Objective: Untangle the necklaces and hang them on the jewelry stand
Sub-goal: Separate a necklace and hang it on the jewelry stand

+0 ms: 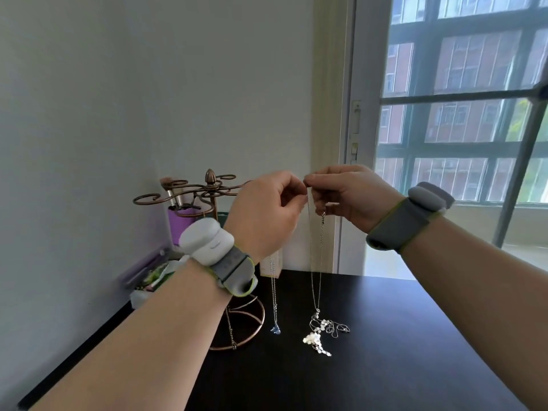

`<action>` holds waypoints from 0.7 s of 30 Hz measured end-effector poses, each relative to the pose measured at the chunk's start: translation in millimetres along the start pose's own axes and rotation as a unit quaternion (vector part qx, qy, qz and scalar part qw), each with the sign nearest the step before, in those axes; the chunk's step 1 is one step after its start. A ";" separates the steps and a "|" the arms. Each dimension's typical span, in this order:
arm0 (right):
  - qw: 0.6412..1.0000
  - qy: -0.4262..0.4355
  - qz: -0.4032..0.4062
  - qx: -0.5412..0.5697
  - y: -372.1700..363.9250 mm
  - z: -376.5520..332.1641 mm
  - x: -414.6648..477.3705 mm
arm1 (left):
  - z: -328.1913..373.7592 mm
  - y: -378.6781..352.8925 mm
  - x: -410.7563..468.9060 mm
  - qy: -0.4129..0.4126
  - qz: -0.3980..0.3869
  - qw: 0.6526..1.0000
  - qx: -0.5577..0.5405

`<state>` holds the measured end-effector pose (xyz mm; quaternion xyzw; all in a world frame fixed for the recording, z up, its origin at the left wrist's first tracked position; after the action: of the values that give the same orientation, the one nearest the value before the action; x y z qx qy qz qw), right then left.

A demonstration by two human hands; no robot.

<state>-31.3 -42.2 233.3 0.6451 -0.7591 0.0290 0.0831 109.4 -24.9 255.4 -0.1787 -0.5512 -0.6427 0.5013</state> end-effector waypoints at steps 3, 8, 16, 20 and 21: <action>1.000 0.006 -0.002 -0.017 -6.0 -8.3 3.5 | -4.5 3.6 9.0 0.006 -0.037 0.997 0.069; 0.998 0.015 -0.002 -0.054 -14.9 -18.2 11.2 | -19.5 0.9 11.7 0.030 -0.123 0.980 0.151; 0.992 0.023 0.002 -0.128 -34.3 -31.0 26.7 | -19.4 23.7 7.5 0.014 -0.087 0.990 0.106; 0.986 0.025 -0.005 -0.163 -49.4 -35.6 33.8 | -23.4 36.4 2.3 0.019 -0.073 0.992 0.097; 0.985 0.025 -0.007 -0.169 -52.8 -36.6 35.0 | -25.1 38.8 1.1 0.019 -0.072 0.992 0.098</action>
<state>18.6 -79.6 271.7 0.6263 -0.7461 -0.0836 0.2101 149.7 -43.4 268.5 -0.0759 -0.6134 -0.6233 0.4791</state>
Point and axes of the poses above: each hand's wrist, its own x-axis towards the middle knuckle, its own y-axis out of the back of the hand, z = x × y, the point moved 9 cm from there along x, towards the middle knuckle, and after that the axes turned 9 degrees about -y, right-handed, at the moved point
